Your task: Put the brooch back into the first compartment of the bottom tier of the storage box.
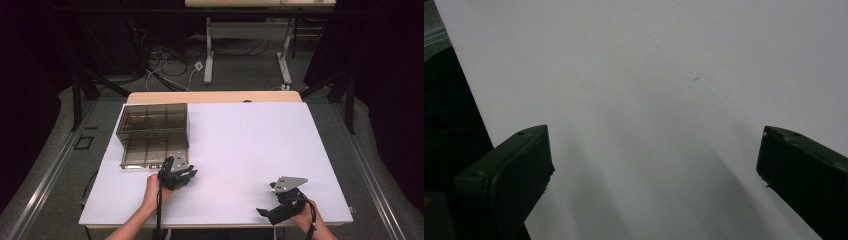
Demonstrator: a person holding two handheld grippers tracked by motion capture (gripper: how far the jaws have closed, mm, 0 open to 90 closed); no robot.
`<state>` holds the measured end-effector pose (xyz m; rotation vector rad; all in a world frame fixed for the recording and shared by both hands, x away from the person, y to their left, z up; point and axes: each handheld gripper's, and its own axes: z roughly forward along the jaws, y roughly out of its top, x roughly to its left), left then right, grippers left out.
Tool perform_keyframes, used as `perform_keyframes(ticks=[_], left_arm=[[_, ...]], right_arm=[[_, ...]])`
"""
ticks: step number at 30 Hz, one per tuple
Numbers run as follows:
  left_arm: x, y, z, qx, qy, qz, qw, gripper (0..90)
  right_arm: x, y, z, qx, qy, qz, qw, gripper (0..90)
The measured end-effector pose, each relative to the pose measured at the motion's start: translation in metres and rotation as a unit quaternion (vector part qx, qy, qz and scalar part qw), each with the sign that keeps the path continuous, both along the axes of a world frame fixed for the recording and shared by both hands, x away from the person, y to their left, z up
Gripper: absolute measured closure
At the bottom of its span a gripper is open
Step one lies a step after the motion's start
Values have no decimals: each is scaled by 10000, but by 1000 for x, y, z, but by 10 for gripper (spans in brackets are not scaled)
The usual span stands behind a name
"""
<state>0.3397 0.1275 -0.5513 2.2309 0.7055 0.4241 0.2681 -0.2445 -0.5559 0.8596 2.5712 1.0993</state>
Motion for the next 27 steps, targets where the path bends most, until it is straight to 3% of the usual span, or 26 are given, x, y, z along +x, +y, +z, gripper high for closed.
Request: perform_keyframes(ticks=[27], left_arm=[[-8,25,15,-54,-247,239,9994,756]], right_arm=[[0,0,0,11,-28,-18,10000,8]])
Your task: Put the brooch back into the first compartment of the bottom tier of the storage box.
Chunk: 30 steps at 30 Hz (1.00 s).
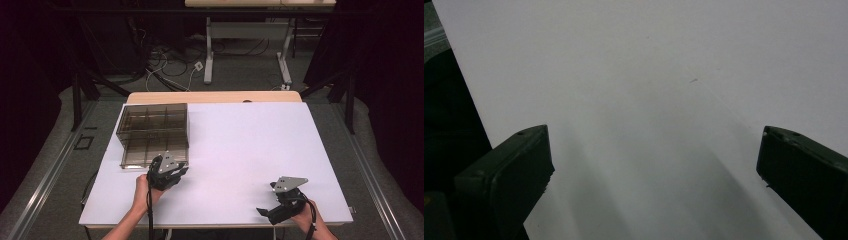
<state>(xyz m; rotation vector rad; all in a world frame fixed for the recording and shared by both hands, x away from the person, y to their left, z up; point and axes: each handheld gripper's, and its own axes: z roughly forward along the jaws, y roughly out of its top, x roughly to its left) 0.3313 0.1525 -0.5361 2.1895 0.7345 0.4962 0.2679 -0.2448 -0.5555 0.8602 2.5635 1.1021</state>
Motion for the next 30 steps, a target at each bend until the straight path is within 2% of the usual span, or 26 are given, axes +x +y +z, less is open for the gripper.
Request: perform_keyframes(ticks=[30], left_arm=[[3,23,7,-44,-145,337,9993,759]], right_arm=[[0,-1,0,5,-15,8,10000,8]])
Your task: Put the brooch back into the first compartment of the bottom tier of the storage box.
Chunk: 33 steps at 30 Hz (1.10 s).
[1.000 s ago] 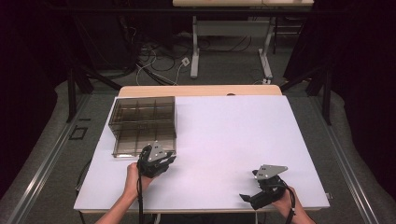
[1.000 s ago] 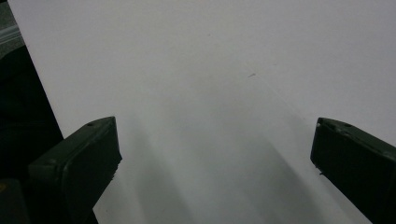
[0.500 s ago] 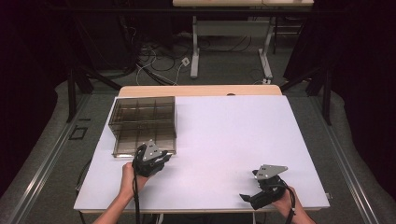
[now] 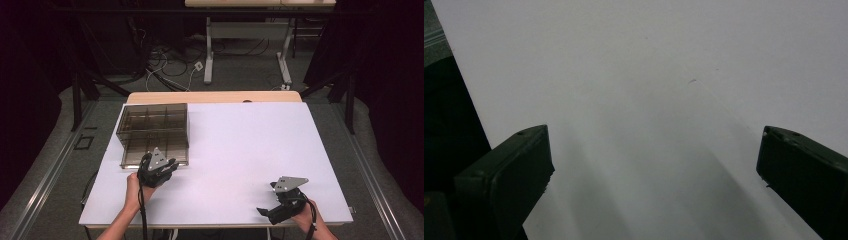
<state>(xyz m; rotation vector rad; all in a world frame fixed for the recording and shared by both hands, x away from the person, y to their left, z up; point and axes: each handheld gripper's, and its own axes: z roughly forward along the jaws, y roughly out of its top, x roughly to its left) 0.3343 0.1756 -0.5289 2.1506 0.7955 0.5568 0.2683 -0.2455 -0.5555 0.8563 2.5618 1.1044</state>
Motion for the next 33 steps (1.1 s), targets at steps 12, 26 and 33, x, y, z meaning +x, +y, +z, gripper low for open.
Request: perform_keyframes(ticks=[12,26,33], left_arm=[[3,11,1,11,-46,194,9998,760],[7,21,2,3,-147,415,9990,763],[8,28,3,17,-219,536,9983,765]], right_arm=[[0,0,0,11,-2,0,10000,9],[-1,-1,0,42,-56,-36,10000,9],[-1,-1,0,36,-56,-34,10000,9]])
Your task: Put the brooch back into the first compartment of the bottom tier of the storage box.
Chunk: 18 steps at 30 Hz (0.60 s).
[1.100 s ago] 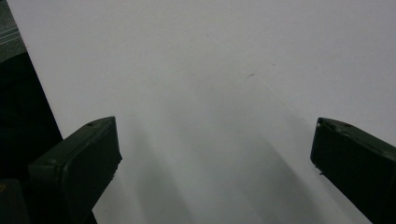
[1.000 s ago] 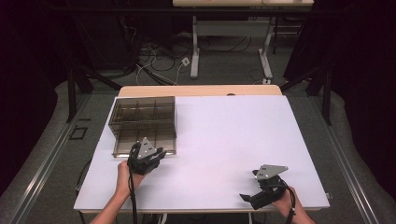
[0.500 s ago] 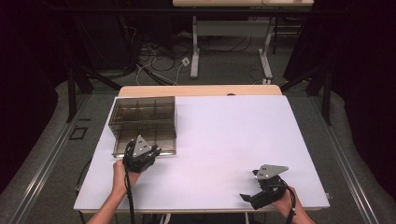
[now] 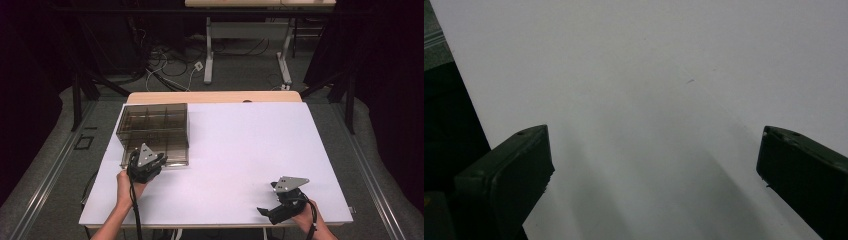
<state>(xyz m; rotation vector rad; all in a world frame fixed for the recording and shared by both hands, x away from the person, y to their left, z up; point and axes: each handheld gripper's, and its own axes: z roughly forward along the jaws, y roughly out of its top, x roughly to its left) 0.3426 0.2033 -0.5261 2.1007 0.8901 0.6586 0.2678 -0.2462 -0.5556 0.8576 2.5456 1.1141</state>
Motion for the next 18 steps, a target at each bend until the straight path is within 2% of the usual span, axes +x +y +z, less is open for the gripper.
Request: perform_keyframes(ticks=[2,7,18], left_arm=[[0,2,0,65,-4,28,10000,765],[1,5,-1,-26,9,121,9999,766],[2,14,-1,17,-45,293,9996,771]], right_arm=[[0,0,0,1,-3,-5,10000,9],[0,0,1,-15,25,17,10000,9],[-1,0,1,-15,22,7,10000,8]])
